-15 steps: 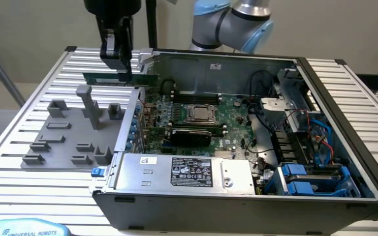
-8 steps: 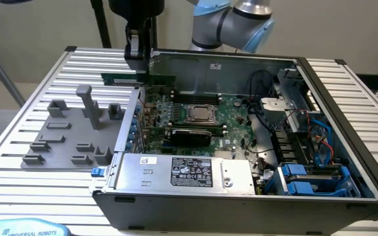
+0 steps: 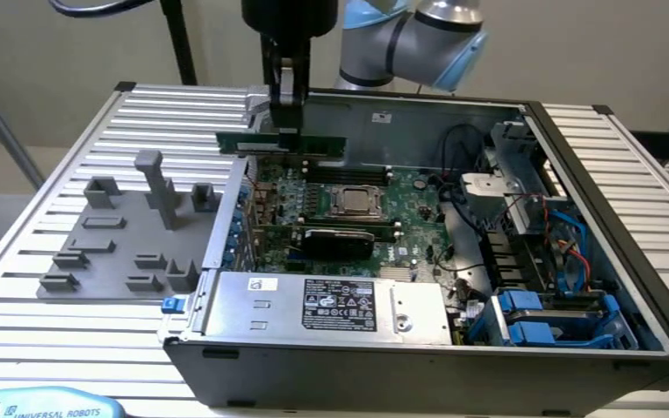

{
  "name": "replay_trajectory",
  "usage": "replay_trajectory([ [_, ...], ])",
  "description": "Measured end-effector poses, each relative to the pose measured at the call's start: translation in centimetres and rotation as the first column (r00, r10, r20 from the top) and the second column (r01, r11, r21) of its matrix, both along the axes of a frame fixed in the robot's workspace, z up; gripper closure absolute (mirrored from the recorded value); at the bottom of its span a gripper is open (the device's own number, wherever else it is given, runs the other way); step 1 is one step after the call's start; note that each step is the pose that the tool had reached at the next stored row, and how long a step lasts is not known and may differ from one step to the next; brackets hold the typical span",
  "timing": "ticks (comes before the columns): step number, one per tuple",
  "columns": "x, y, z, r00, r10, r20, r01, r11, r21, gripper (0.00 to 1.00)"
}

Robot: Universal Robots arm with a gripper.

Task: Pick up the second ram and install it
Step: 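Pick up the second ram and move it above second insertion slot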

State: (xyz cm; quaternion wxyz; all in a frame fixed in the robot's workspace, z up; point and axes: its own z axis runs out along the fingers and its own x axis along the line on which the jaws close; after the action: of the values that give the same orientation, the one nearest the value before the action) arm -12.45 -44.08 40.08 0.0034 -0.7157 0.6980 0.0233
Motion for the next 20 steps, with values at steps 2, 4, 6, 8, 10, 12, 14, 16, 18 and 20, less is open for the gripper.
replay_trajectory([
  [2, 0.9, 0.14, -0.31, 1.0000, 0.000, -0.0001, 0.000, 1.0000, 0.0000, 0.87],
  [4, 1.8, 0.32, -0.67, 1.0000, 0.000, -0.0003, 0.000, 1.0000, 0.0000, 0.87],
  [6, 2.7, 0.54, -1.04, 1.0000, 0.000, -0.0006, 0.000, 1.0000, 0.0000, 0.87],
  [8, 3.6, 0.90, -1.40, 1.0000, 0.000, -0.0007, 0.000, 1.0000, -0.0001, 0.87],
  [10, 4.5, 1.37, -1.77, 1.0000, 0.000, -0.0007, 0.000, 1.0000, 0.0000, 0.87],
  [12, 5.2, 1.87, -2.13, 1.0000, 0.000, -0.0007, 0.000, 1.0000, 0.0001, 0.87],
  [14, 5.8, 2.46, -2.50, 1.0000, 0.000, -0.0007, 0.000, 1.0000, -0.0001, 0.87],
  [16, 6.3, 3.04, -2.87, 1.0000, 0.000, -0.0007, 0.000, 1.0000, 0.0000, 0.87],
  [18, 6.7, 3.56, -3.23, 1.0000, 0.000, -0.0008, 0.000, 1.0000, 0.0000, 0.87],
  [20, 7.1, 3.97, -3.59, 1.0000, 0.000, -0.0011, 0.000, 1.0000, 0.0000, 0.87],
])
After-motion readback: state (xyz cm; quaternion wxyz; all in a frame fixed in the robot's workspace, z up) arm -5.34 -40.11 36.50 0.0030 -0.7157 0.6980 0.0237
